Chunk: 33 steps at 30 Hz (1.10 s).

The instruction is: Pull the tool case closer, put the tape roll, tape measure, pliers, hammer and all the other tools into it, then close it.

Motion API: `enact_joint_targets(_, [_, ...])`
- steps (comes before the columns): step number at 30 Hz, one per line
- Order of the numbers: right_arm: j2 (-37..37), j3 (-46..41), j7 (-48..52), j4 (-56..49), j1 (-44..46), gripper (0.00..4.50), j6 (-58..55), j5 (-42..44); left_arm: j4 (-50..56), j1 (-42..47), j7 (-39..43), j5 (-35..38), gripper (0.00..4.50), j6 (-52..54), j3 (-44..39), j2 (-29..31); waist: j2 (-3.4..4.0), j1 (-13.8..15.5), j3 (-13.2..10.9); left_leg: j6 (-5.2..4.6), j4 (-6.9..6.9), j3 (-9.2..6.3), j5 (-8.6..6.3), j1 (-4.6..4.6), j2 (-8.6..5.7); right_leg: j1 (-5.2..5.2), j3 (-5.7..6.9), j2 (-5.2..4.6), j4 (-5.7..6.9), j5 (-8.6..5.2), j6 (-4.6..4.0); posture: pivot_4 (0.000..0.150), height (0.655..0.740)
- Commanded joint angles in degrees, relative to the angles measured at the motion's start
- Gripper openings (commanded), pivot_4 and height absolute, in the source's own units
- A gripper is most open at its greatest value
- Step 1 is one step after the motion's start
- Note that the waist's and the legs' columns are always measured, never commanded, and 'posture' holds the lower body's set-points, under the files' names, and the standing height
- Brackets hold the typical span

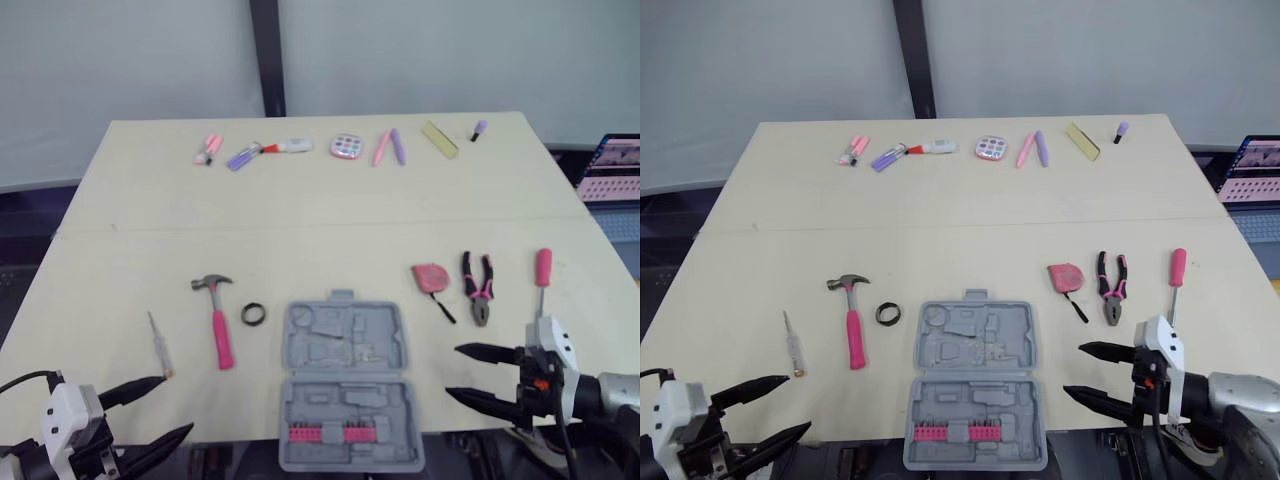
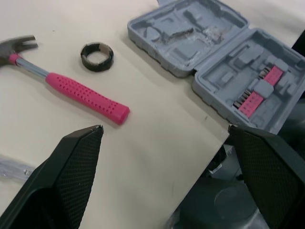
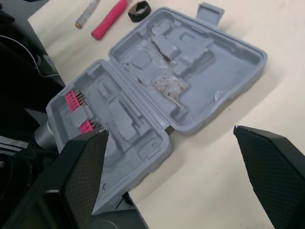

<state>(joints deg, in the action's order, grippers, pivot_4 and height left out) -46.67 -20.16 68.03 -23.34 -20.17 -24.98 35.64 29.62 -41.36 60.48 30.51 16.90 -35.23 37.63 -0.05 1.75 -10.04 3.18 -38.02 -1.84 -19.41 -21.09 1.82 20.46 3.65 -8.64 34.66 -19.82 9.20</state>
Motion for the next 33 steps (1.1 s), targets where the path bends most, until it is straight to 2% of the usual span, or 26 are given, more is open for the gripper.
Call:
enact_joint_targets(1, [1.83,-0.41,3.18,-1.01,-0.08,4.45,8.49,-1.05,3.71,3.23,-1.44,2.75,4.50,6.76,0.13,5.44,0.00,-0.01,0.00,0.00,0.00,0.00,0.00,0.01,0.00,-0.02,-0.01,0.00,0.02,0.00,0.00,0.150,0.7400])
enact_joint_targets(5, [4.52,0.67,4.18,0.11,-0.53,4.45,16.10,-3.34,6.52,6.08,-2.60,3.06,4.50,13.11,2.04,10.90,-0.02,-0.40,0.02,0.01,0.05,0.01,0.00,0.04,0.01,-0.04,-0.02,0.00,0.21,0.01,0.02,0.150,0.7400])
enact_joint_targets(7, [5.56,1.05,3.45,0.40,0.11,4.45,18.02,-3.77,7.88,6.44,-4.27,-0.05,4.50,16.97,4.38,14.87,-0.01,-0.51,0.01,0.02,0.08,0.01,0.01,0.04,0.01,-0.02,-0.02,0.01,0.20,0.01,0.02,0.150,0.7400])
enact_joint_targets(10, [6.03,1.83,2.51,1.02,1.21,4.45,19.31,-4.37,9.39,8.28,-5.12,-0.68,4.50,21.58,6.64,19.17,0.00,-0.59,0.02,0.03,0.08,0.05,0.02,0.06,0.02,-0.02,-0.05,0.01,0.21,0.01,0.02,0.150,0.7400])
enact_joint_targets(14, [5.54,2.62,2.10,1.95,2.61,4.45,19.41,-4.79,10.78,13.94,-5.77,-0.76,4.50,30.67,9.07,27.85,0.00,-0.18,0.02,0.04,0.06,0.04,0.01,0.06,0.02,-0.02,-0.05,0.02,0.23,0.01,0.02,0.150,0.7400])
enact_joint_targets(16, [5.22,2.56,2.05,2.41,4.09,4.45,19.83,-4.92,10.27,22.79,-4.53,0.73,4.50,34.80,12.89,36.22,-0.05,0.06,0.00,0.04,0.06,0.04,0.01,0.05,0.02,-0.03,-0.07,0.01,0.22,0.01,0.02,0.150,0.7400])
enact_joint_targets(18, [4.80,2.71,2.40,3.33,5.94,4.45,20.25,-4.72,8.51,35.02,-4.36,0.23,4.50,38.64,20.85,45.26,-0.22,0.04,-0.03,0.10,0.02,-0.03,0.05,0.02,0.02,0.00,-0.05,0.04,0.26,0.01,0.02,0.150,0.7400])
enact_joint_targets(21, [4.51,3.10,2.74,3.98,7.11,4.45,20.61,-4.53,7.58,50.22,-2.69,-2.44,4.50,42.03,33.58,49.80,-0.04,-0.55,-0.01,0.08,0.12,0.06,0.04,0.05,0.00,0.00,-0.14,0.05,0.24,0.03,0.03,0.150,0.7400])
enact_joint_targets(23, [4.23,3.27,3.12,4.26,7.44,4.45,21.10,-4.53,7.85,61.80,-0.19,-5.77,4.50,44.47,43.37,48.09,0.03,-0.88,-0.04,0.07,0.30,0.21,0.04,0.08,0.00,0.12,-0.15,0.06,0.21,0.03,0.03,0.150,0.7400])
enact_joint_targets(27, [3.08,3.48,3.46,5.46,8.64,4.45,20.72,-4.43,6.01,83.90,2.69,-15.06,4.50,53.04,65.98,37.97,0.03,-0.73,-0.08,0.11,0.21,0.26,0.06,0.02,0.02,0.22,-0.13,0.06,0.34,0.03,0.04,0.150,0.7400])
enact_joint_targets(30, [2.37,3.56,3.62,6.11,9.51,4.45,20.29,-4.24,3.25,92.25,4.41,-20.91,4.50,55.02,78.30,33.61,-0.03,-0.37,-0.08,0.10,-0.02,0.25,0.06,0.04,0.02,0.15,-0.18,0.06,0.41,0.05,0.08,0.150,0.7400])
enact_joint_targets(33, [1.50,3.25,3.85,6.24,9.94,4.45,19.64,-3.60,0.46,97.35,3.48,-23.95,4.50,58.52,86.41,28.57,-0.03,-0.32,-0.09,0.10,0.02,0.26,0.05,0.01,0.02,0.17,-0.20,0.06,0.37,0.05,0.08,0.150,0.7400])
